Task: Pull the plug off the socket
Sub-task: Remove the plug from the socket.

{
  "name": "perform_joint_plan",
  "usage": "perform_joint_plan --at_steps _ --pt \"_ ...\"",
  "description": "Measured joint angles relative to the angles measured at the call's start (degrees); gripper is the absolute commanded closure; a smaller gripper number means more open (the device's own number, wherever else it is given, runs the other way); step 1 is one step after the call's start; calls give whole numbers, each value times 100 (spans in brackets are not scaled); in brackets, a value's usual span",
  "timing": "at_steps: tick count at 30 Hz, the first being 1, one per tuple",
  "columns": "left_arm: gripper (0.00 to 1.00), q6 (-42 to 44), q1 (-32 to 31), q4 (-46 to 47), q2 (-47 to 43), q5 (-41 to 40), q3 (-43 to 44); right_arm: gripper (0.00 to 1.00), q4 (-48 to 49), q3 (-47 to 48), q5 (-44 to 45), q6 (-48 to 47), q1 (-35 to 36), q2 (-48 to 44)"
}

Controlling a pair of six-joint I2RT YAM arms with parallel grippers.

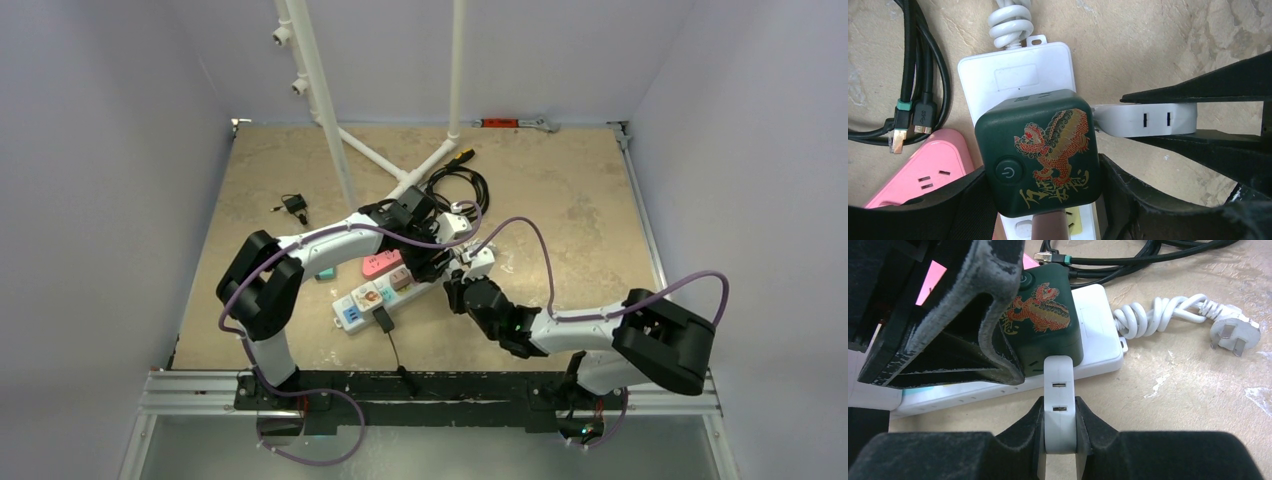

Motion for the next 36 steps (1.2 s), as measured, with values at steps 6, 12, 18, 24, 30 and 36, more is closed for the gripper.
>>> perform_joint_plan --at_steps 6,12,18,24,30,36 --pt "100 -17 0 -52 37 -76 33 100 -280 328 785 177 483 332" --pt "100 -98 20 -221 63 -162 101 100 -918 901 1759 671 929 846" --pt "100 -98 42 -280 63 -179 109 100 -1202 1134 2105 1021 1064 1054" --pt "100 -90 42 -310 63 -164 109 100 -990 938 1849 848 997 861" --pt "100 -94 39 -282 63 -166 109 100 -247 315 767 343 413 343" --pt "100 -103 61 -118 63 -195 109 100 70 11 -83 -28 -98 26"
